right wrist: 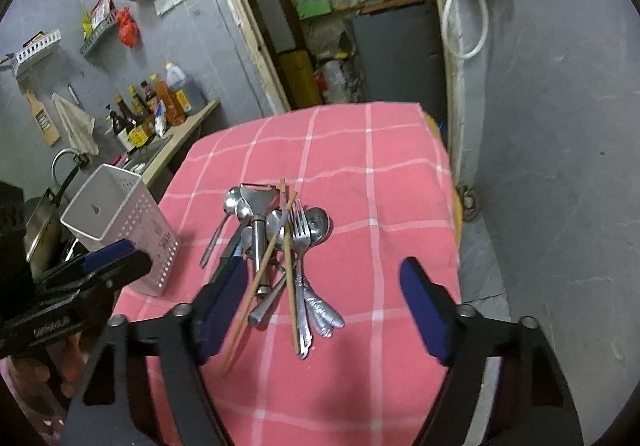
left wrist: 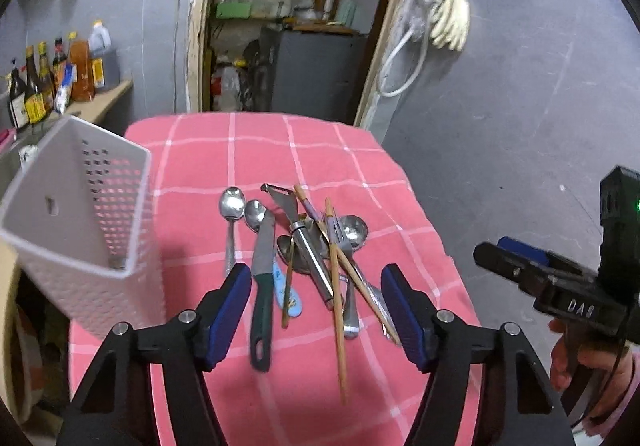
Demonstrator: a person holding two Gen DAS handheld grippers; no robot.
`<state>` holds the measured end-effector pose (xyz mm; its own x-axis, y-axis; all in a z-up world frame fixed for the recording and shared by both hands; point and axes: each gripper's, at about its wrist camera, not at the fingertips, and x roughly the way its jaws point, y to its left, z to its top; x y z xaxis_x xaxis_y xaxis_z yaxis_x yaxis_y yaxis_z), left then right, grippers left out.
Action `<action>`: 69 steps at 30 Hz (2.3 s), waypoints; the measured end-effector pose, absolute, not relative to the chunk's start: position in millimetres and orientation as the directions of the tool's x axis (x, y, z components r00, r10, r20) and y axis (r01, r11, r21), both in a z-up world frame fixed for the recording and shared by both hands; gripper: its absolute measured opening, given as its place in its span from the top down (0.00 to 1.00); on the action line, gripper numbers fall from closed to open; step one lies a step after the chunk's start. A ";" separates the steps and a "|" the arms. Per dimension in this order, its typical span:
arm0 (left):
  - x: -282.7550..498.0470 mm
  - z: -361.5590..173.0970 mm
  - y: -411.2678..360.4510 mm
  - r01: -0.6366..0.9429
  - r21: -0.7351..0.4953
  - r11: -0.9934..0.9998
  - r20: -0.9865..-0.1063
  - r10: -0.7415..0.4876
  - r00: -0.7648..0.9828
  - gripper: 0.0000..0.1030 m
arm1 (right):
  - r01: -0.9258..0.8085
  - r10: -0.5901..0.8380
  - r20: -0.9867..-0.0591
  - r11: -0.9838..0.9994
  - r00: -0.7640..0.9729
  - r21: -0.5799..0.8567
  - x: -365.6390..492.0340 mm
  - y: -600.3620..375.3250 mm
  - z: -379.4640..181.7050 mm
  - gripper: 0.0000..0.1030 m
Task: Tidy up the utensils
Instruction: 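Grasp the metal peeler with the left tool while the right tool grasps a spoon, then lift both utensils and drop them into the white caddy, opening both tools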
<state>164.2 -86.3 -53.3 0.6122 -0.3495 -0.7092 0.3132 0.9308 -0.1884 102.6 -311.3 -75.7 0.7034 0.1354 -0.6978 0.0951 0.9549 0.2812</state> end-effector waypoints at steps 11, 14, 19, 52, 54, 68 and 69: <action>251.4 -97.4 -110.3 0.194 -0.242 0.951 -0.774 -0.310 0.552 0.61 | -0.002 0.283 -0.751 0.936 0.597 0.352 183.5 -320.6 -136.1 0.67; 272.5 -109.2 -111.9 0.163 -0.260 0.952 -0.789 -0.306 0.532 0.67 | -0.021 0.323 -0.760 0.926 0.563 0.378 201.1 -317.3 -152.4 0.70; 297.0 -123.4 -107.7 0.112 -0.298 0.948 -0.806 -0.313 0.503 0.69 | -0.055 0.372 -0.762 0.912 0.531 0.407 222.6 -312.4 -170.8 0.71; 291.7 -67.9 -101.9 0.143 -0.374 0.916 -0.736 -0.387 0.556 0.97 | -0.012 0.200 -0.743 0.968 0.639 0.250 220.2 -302.2 -116.7 0.97; 285.3 -54.3 -99.5 0.169 -0.357 0.919 -0.707 -0.383 0.594 0.97 | -0.010 0.155 -0.725 0.980 0.671 0.200 218.2 -295.6 -99.4 0.97; 255.5 42.3 -49.6 0.240 -0.327 0.914 -0.479 -0.379 0.792 0.97 | 0.044 -0.047 -0.466 0.999 0.884 -0.017 191.1 -252.6 29.9 0.98; 253.4 48.5 -45.0 0.240 -0.321 0.916 -0.463 -0.372 0.804 0.97 | 0.041 -0.043 -0.443 0.999 0.895 -0.014 190.4 -246.5 39.1 0.98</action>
<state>253.4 -45.0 48.5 0.8043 -0.3724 -0.4631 0.2398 0.9164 -0.3206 190.4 -246.5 39.1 0.8955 -0.0430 -0.4430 0.0412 0.9991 -0.0137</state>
